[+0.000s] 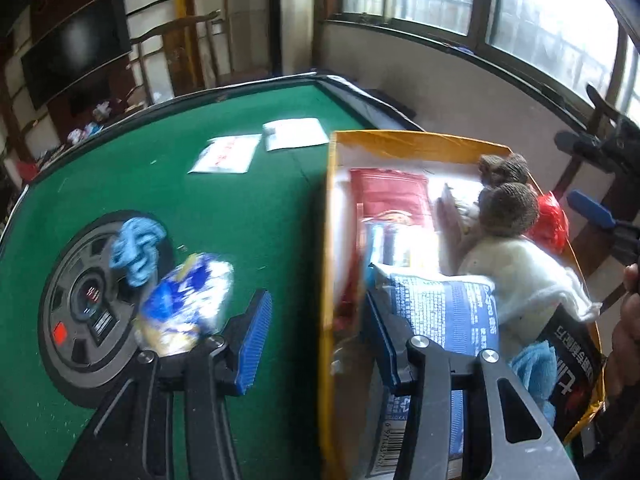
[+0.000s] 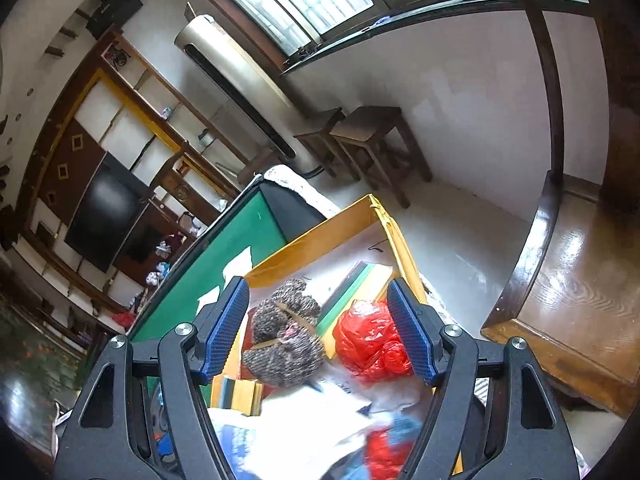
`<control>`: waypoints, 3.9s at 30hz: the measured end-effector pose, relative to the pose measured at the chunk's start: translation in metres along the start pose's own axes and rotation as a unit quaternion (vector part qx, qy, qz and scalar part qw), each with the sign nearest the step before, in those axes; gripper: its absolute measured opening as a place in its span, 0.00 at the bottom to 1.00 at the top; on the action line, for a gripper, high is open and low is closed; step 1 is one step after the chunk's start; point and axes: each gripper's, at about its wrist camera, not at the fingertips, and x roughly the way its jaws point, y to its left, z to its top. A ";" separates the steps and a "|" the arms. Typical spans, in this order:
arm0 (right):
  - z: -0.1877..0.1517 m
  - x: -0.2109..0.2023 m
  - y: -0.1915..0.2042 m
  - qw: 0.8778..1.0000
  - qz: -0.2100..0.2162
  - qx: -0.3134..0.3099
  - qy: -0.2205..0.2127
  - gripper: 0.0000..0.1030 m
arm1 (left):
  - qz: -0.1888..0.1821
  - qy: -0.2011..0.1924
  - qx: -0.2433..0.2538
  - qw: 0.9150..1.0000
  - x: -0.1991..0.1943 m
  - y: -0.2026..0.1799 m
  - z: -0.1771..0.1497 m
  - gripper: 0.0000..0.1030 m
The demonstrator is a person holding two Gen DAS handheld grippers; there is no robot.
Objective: Organize soft objects
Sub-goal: 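Carry the blue cloths and knitted ball into the box and open both grippers, then move both grippers back over the table toward the remaining soft items, then grasp the blue-white plastic cotton bag with the right gripper while the left reaches the small blue cloth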
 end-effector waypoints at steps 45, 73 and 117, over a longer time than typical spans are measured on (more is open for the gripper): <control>-0.167 0.172 0.252 0.930 0.069 -0.270 0.239 0.46 | 0.107 -0.043 -0.176 0.978 -0.048 0.263 -0.090 0.48; -0.178 0.177 0.236 0.908 -0.084 -0.325 0.251 0.69 | 0.108 -0.036 -0.245 0.963 -0.053 0.305 -0.098 0.48; -0.248 0.102 0.229 0.912 0.076 -0.348 0.201 0.45 | 0.044 -0.037 -0.198 0.978 -0.050 0.277 -0.093 0.62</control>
